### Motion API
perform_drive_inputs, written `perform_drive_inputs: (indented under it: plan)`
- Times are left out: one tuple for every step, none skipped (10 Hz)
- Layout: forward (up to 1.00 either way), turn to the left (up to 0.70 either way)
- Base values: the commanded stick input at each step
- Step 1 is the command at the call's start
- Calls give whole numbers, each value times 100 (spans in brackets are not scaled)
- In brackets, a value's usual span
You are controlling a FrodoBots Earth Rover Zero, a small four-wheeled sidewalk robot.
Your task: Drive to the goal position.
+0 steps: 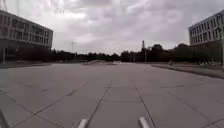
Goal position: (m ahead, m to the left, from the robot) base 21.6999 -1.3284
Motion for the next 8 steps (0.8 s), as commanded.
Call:
perform_drive_inputs:
  plan:
    - [70,0]
    - [70,0]
    - [70,0]
    - [70,0]
    - [70,0]
    - [70,-12]
    - [70,-35]
    - [70,-33]
